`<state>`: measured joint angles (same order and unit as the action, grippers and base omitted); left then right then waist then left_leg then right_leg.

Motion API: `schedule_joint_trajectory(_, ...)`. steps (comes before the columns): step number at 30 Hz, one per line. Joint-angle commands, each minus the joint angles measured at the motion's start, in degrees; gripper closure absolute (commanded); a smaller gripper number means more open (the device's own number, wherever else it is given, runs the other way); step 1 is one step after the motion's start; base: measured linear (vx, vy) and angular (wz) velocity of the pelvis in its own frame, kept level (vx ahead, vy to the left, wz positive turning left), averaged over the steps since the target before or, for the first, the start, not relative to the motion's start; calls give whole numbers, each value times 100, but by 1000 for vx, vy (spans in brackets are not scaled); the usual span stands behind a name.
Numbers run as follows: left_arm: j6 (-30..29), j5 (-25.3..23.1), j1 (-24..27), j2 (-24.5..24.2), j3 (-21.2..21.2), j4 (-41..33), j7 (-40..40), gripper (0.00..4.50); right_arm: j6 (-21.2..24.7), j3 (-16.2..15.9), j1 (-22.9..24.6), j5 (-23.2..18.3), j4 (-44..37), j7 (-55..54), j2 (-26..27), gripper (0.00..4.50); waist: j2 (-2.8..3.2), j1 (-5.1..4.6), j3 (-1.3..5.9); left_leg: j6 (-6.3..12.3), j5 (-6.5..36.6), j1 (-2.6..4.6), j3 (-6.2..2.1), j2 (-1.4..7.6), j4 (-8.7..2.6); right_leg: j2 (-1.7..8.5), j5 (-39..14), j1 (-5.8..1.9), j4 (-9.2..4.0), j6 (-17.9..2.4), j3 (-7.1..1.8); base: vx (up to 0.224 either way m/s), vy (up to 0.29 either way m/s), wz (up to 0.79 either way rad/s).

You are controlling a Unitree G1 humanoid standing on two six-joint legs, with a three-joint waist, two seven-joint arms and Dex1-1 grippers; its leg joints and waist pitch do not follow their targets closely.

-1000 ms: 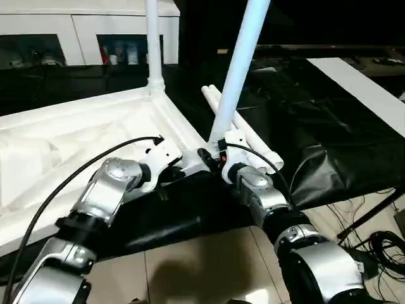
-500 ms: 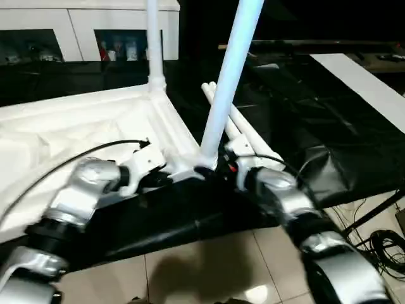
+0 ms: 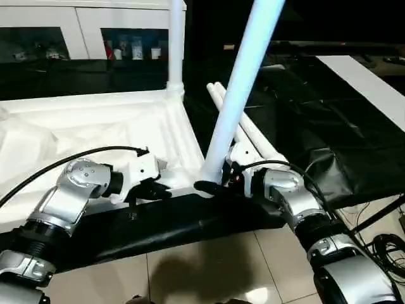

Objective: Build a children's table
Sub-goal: Rotate leg to tighten

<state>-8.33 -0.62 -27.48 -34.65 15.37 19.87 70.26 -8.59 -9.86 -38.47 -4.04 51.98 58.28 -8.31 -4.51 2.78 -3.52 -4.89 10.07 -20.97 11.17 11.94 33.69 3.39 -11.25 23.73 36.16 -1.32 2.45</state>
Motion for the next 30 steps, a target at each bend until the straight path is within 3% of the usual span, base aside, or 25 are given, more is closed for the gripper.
schedule_joint_trajectory(1,150,55,78,54,200,-19,246,450,-105,-70,-146,69,36,81,-59,122,43,-5,379,204,975,88,-46,170,-362,405,-737,-284,-376,-1278,-270,0,0,0)
schedule_joint_trajectory(7,137,62,101,24,184,-23,278,450,-71,0,-196,-11,104,161,-46,168,36,6,383,300,798,70,-43,161,-349,407,-530,-301,-353,-1319,-268,0,0,0)
schedule_joint_trajectory(17,113,48,128,11,219,48,286,450,21,188,-159,-90,250,15,41,175,36,5,389,290,773,70,-46,161,-347,409,-503,-311,-344,-1327,-267,0,0,0)
schedule_joint_trajectory(19,-26,-55,77,101,226,160,46,450,98,373,-195,-92,458,-682,160,176,38,-9,369,244,842,79,-43,160,-360,406,-677,-283,-366,-1304,-270,0,0,0)
schedule_joint_trajectory(23,-400,-210,-120,389,185,420,-525,450,185,622,-271,-67,757,-1923,401,176,43,-63,333,-91,1382,126,-72,164,-404,412,-1576,-238,-460,-1093,-269,0,0,0)
schedule_joint_trajectory(25,-784,-289,-375,811,90,692,-1190,450,353,860,-384,-108,1058,-3145,693,176,44,-87,308,-234,1719,158,-105,148,-419,420,-2162,-205,-519,-920,-264,0,0,0)
schedule_joint_trajectory(29,-1149,-412,-622,1218,-5,940,-1933,450,430,1016,-524,-142,1304,-4094,972,176,50,-89,316,-257,1901,185,-113,139,-410,417,-2326,-164,-556,-770,-271,0,0,0)
schedule_joint_trajectory(30,-1277,-447,-757,1474,-60,1071,-2319,450,436,1039,-649,-102,1455,-4592,1163,176,20,-98,327,-228,1874,166,-101,135,-405,413,-2246,-175,-554,-753,-275,0,0,0)
